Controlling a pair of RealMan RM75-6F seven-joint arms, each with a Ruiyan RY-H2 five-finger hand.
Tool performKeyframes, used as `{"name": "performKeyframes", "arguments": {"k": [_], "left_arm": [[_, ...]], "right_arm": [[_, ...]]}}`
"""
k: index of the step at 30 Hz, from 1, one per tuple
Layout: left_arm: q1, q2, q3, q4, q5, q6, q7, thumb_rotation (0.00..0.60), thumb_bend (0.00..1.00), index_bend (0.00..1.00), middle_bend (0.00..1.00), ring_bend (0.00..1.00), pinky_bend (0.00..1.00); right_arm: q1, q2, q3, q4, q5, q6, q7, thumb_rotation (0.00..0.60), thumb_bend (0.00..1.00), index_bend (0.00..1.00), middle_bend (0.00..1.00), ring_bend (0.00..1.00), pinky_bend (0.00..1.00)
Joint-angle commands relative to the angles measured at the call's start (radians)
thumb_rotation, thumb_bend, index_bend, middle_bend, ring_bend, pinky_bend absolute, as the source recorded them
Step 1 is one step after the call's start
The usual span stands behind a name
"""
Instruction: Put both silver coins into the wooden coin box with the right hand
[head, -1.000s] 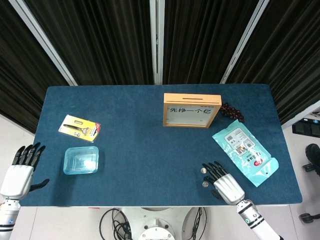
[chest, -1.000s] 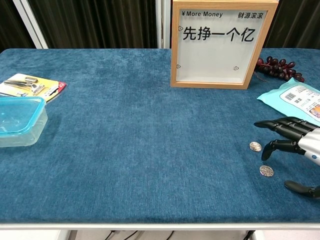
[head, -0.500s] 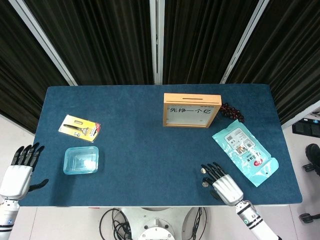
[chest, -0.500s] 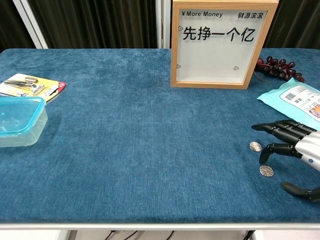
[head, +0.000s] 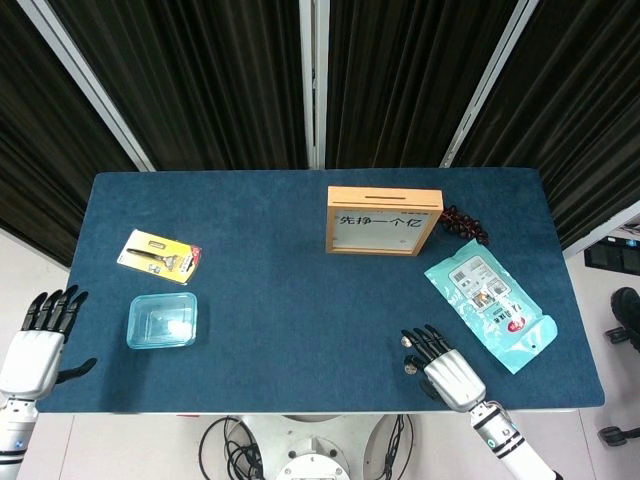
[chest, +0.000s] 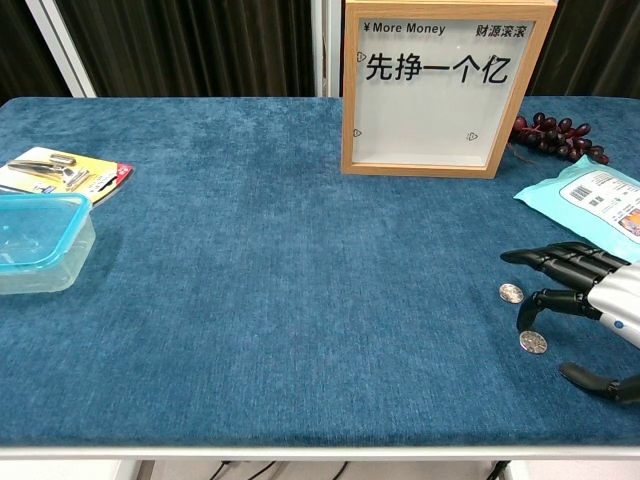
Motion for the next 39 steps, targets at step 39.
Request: {"name": "performKeyframes", "arguments": {"k": [39], "left_arm": [[-0.008, -0.004, 0.001, 0.026, 0.005, -0.01, -0.031, 0.6, 0.04, 0.0, 0.0, 0.0, 0.0]], "right_arm": [[0.005, -0.038, 0.016, 0.029, 0.033, 0.0, -0.036, 0.6, 0.31, 0.45, 0.0, 0.0, 0.0]]}}
